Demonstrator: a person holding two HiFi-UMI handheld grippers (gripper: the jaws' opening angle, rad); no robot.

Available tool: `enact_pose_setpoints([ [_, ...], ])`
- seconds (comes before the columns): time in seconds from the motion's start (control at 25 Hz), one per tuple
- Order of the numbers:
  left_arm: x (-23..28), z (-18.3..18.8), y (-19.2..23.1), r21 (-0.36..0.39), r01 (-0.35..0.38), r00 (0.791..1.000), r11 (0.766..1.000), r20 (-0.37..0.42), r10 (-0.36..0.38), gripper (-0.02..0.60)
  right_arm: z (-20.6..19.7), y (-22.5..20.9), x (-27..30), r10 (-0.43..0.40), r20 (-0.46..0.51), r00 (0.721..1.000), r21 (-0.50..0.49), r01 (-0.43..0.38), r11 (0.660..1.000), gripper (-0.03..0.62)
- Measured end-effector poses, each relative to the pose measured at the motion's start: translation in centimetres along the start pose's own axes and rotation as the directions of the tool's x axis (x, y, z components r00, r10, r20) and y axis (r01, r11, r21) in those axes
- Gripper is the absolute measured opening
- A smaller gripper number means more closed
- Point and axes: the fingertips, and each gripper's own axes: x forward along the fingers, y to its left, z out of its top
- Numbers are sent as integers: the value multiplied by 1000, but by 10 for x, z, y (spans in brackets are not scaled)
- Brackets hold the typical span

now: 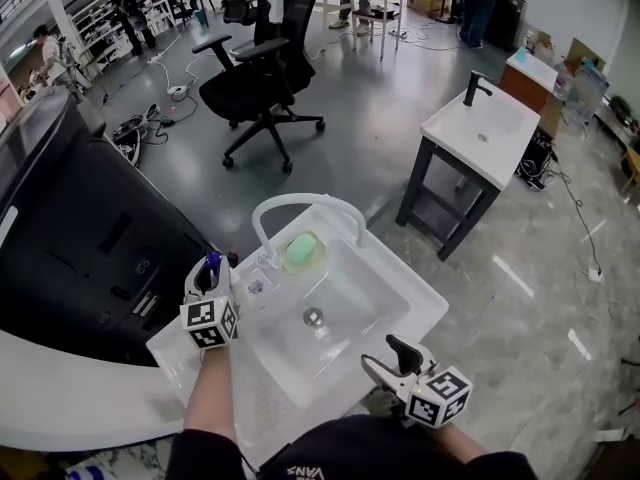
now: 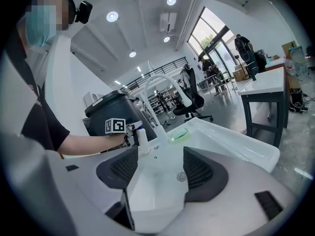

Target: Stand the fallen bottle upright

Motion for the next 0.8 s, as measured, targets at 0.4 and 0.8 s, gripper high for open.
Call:
enact_pose_setpoints([
  [0.4,-1,14,-19,-45,-21,982,999,189,29,103,-1,-7,-5,-12,-15,1000,-7,12,1000,275],
  [0.8,-9,7,-36,-38,-37,967,999,250,46,103,0,-12,-9,-22,-21,1000,-12,22,1000,275],
])
